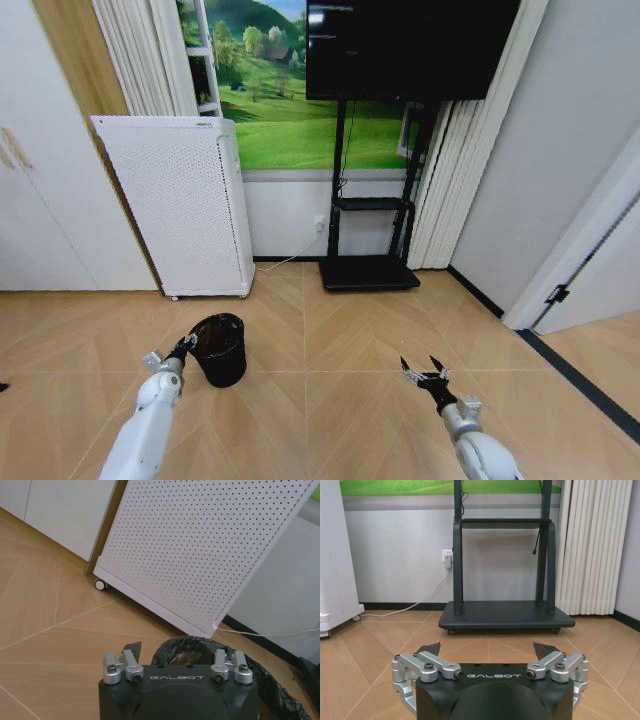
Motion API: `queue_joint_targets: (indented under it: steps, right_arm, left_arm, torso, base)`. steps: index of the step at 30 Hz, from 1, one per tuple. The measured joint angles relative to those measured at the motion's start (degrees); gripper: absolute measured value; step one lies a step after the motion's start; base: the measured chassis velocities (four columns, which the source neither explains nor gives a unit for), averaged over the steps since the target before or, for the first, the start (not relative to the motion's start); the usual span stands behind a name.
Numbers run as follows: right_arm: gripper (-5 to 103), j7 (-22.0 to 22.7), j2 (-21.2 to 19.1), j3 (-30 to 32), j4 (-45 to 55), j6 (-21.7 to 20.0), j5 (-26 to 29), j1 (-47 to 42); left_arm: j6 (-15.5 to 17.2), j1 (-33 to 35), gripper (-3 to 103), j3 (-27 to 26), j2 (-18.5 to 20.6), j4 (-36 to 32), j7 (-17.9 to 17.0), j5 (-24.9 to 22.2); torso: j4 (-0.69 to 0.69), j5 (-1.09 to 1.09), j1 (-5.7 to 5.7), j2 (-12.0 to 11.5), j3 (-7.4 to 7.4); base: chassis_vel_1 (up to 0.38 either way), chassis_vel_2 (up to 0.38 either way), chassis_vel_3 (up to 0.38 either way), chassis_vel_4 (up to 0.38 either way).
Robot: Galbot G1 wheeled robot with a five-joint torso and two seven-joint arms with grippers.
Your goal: Pick up the trash bin and place the garbage on the floor into it.
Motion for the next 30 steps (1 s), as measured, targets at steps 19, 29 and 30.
queue_joint_targets:
  steps: [19,29,30]
  right_arm:
    - [100,-0.91,0.82,1.06,2.27,-0.79,1.40,0.54]
    - [100,1.70,8.15,0.93,2.25,-1.49,-1.86,4.85]
    - [100,1.70,8.15,0.93,2.25,-1.49,-1.86,4.85]
  left_arm:
    - [3.42,12.14,100,0.14,0.20,-22.78,-3.27,11.48]
    - [9.42,24.54,100,1.30,-0.75,-42.99,-4.66,19.18]
    - [9.42,24.54,100,1.30,-0.75,-42.99,-4.66,19.18]
  torso:
    - [0.00,0.00,0.00,-0.01,0.00]
    - [0.03,0.00,0.00,-0.01,0.00]
    - [0.03,0.00,0.00,-0.01,0.00]
  base:
    - [0.000,0.000,0.000,0.000]
    - [0.000,0.000,0.000,0.000]
    - [0.000,0.000,0.000,0.000]
